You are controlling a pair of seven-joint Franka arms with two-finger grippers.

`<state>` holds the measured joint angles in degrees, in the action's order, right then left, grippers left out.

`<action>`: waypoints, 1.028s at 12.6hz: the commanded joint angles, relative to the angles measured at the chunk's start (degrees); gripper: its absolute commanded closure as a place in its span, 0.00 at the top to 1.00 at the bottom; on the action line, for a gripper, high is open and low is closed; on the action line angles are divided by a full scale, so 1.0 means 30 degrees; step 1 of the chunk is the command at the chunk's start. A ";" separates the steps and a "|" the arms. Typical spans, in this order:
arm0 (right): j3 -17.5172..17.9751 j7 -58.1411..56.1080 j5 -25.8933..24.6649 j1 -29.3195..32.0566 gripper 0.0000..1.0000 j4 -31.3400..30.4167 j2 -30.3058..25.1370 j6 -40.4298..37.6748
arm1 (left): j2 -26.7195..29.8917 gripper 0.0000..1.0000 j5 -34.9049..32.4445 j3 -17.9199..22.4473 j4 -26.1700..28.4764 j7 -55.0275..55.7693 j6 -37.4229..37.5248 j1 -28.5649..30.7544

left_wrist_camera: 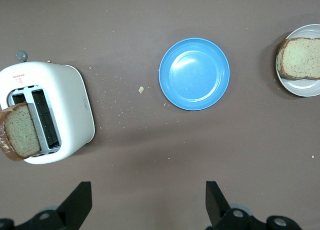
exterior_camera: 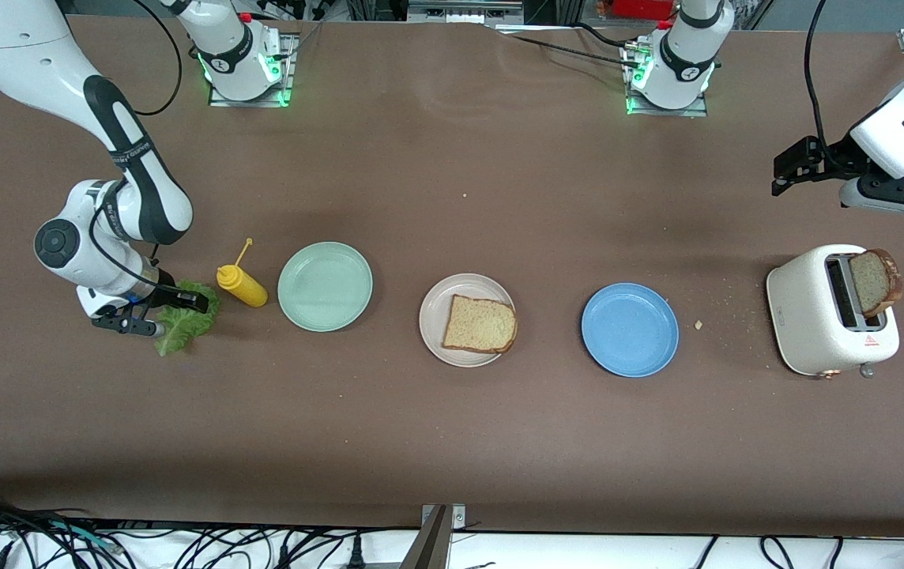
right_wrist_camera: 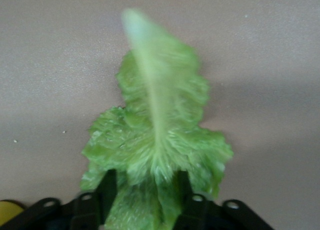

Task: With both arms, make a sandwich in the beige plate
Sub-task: 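Grasp the lettuce leaf with the right gripper and lift it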

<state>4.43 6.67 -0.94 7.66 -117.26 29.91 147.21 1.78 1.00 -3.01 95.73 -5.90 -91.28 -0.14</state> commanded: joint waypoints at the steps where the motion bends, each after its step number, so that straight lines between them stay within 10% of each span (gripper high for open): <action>1: 0.0077 0.0121 -0.0301 0.0170 0.08 0.0180 0.0282 0.0237 | 0.0138 1.00 -0.0334 -0.0053 0.0024 -0.0143 0.0135 0.0046; 13: 0.0048 -0.0377 -0.1353 0.0024 0.00 0.1263 -0.2467 -0.3362 | 0.0138 1.00 -0.0334 -0.0053 0.0024 -0.0143 0.0135 0.0046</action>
<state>4.45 5.99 -3.21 7.58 -113.84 25.81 140.88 1.78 1.00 -3.01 95.73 -5.90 -91.29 -0.14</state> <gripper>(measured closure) 0.925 0.000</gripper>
